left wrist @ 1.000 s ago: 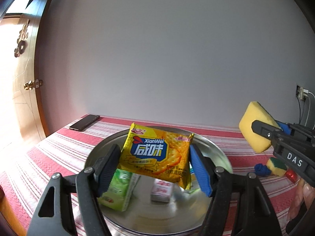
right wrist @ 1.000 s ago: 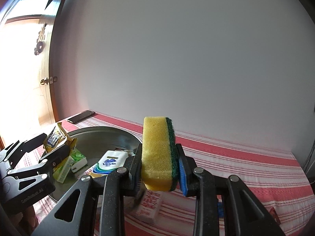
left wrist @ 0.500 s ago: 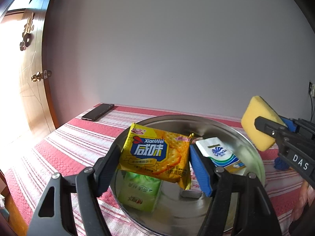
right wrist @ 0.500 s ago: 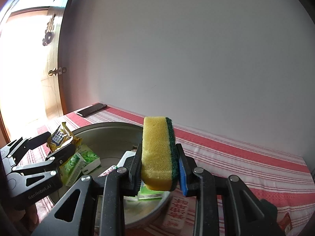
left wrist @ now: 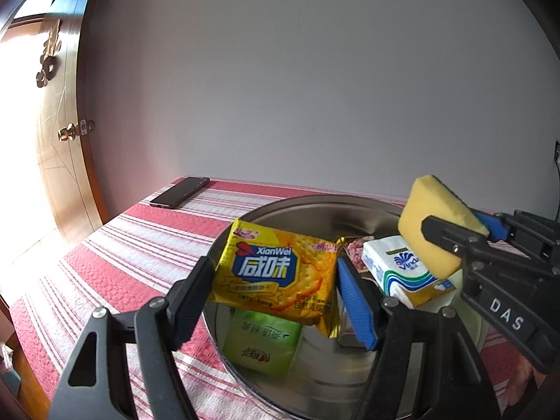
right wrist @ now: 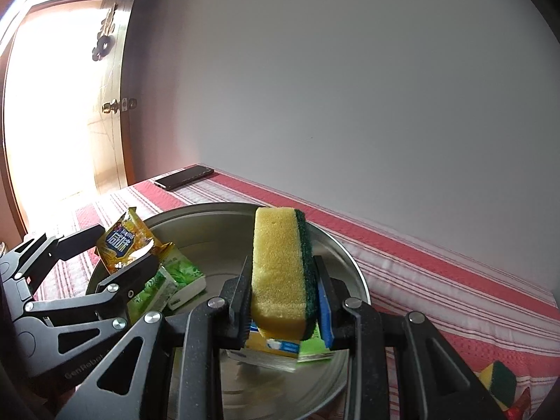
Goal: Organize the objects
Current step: 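Carry the cracker packet with left gripper while right carries the sponge over the tin, then lower the cracker packet and sponge into the tin and open both grippers, then grasp the white-and-red printed carton with the right gripper and lift it, then grasp the blue knotted cloth with the left gripper and lift it, then carry the blue cloth with left gripper while right carries the carton over the tin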
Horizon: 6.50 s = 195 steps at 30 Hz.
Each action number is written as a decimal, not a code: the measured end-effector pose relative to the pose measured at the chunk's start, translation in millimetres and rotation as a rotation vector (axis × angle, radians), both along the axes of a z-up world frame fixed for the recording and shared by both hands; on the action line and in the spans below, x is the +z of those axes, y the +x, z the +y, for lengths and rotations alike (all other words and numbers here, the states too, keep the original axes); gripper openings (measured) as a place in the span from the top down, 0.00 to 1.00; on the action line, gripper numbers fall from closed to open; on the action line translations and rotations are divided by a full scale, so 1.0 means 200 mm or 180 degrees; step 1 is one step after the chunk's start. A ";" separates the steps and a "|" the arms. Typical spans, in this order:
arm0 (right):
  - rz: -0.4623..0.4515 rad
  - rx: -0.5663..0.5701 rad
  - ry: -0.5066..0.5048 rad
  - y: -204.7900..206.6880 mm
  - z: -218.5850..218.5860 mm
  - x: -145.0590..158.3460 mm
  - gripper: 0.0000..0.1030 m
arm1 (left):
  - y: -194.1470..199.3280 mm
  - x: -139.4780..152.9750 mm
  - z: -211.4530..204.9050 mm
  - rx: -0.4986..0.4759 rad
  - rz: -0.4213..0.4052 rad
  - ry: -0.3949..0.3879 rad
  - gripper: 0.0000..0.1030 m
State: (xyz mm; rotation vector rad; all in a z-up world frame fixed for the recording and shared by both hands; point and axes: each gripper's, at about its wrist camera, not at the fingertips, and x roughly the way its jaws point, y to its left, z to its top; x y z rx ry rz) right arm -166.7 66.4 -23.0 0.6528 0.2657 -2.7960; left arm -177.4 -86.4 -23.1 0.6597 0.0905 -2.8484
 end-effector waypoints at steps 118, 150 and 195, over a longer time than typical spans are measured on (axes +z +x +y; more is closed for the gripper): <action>-0.0328 -0.1646 -0.0773 0.35 1.39 -0.18 0.63 | -0.34 -0.16 1.47 -0.1906 -0.0880 -0.0568 0.00; -0.0162 -0.1717 -0.0575 0.40 1.35 -0.16 0.63 | -0.24 -0.12 1.29 -0.1997 -0.0580 -0.0342 0.53; 0.0188 -0.1027 -0.0319 0.40 0.92 -0.01 0.63 | 0.06 0.08 0.67 -0.1202 0.0284 -0.0145 0.53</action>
